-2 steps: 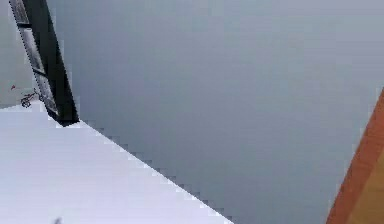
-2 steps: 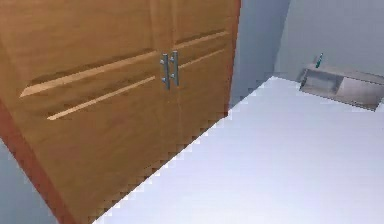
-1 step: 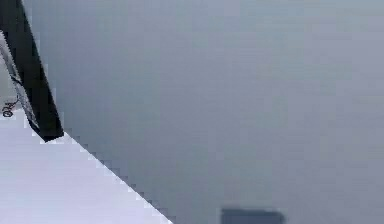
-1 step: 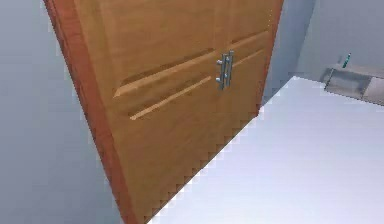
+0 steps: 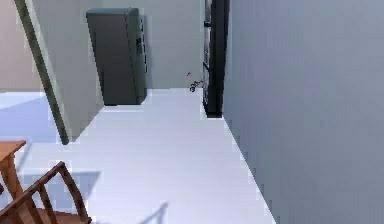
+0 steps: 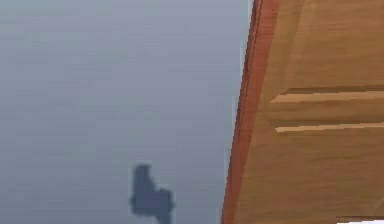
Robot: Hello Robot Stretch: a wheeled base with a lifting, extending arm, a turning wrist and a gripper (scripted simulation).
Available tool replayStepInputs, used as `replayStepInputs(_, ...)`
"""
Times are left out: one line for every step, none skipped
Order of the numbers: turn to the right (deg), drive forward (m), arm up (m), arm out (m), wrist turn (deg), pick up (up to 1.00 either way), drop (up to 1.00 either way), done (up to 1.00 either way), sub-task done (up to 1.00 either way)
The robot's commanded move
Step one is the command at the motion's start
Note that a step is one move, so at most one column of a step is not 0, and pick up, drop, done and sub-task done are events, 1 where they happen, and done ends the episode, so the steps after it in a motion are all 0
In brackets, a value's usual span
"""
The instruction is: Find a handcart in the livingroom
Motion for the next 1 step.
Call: replayStepInputs(-3.0, 0.0, 0.0, 0.0, 0.0, 0.0, 0.0, 0.0, 0.0)
